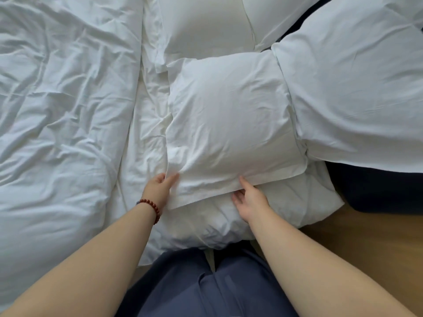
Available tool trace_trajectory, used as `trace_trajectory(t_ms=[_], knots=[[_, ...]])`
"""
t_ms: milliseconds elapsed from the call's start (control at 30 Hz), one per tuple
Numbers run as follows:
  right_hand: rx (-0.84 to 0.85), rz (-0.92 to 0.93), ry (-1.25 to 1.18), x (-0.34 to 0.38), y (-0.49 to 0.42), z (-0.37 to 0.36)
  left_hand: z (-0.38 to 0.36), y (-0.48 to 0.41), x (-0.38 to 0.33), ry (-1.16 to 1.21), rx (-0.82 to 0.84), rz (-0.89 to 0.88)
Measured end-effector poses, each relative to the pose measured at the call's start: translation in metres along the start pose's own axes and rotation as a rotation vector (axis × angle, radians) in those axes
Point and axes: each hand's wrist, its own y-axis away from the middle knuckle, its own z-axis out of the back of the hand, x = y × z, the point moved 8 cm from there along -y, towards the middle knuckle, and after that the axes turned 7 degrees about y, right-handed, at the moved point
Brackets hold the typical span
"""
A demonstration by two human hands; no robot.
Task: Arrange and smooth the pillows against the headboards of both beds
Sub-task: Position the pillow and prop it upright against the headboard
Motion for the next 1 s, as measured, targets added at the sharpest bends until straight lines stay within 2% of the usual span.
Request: trace_trajectory(t_ms=[67, 167, 233, 433, 533, 667, 733, 800, 867, 1000], knots=[[0.045, -0.024, -0.117, -0.003, -0.001, -0.010, 0.004, 0.003, 0.013, -0.041, 0.019, 0.088], [-0.081, 0.047, 0.004, -0.008, 0.003, 0.012, 0.009, 0.013, 0.023, 0.010, 0.003, 0.114], [-0.092, 0.049, 0.034, -0.014, 0.008, 0.026, 0.009, 0.019, 0.024, 0.017, -0.041, 0.117], [-0.019, 0.053, -0.162, 0.025, -0.004, 0.041, -0.013, 0.025, 0.037, 0.310, 0.045, 0.303], [-0.032, 0.052, -0.212, 0.046, -0.009, 0.041, -0.020, 0.028, 0.044, 0.374, -0.008, 0.294], [-0.177, 0.126, -0.138, 0.048, -0.008, 0.068, 0.005, 0.031, 0.040, 0.207, -0.334, 0.181], [-0.158, 0.123, -0.128, 0.040, -0.007, 0.078, 0.013, 0.036, 0.032, 0.068, -0.420, 0.103], [-0.166, 0.149, -0.060, 0.043, -0.008, 0.089, 0.004, 0.044, 0.021, -0.078, -0.414, 0.007], [-0.157, 0.224, 0.009, 0.065, -0.012, 0.096, -0.017, 0.048, 0.014, -0.178, -0.331, -0.054], [-0.097, 0.286, 0.021, 0.117, -0.020, 0.095, -0.079, 0.066, -0.007, -0.404, -0.228, -0.217]])
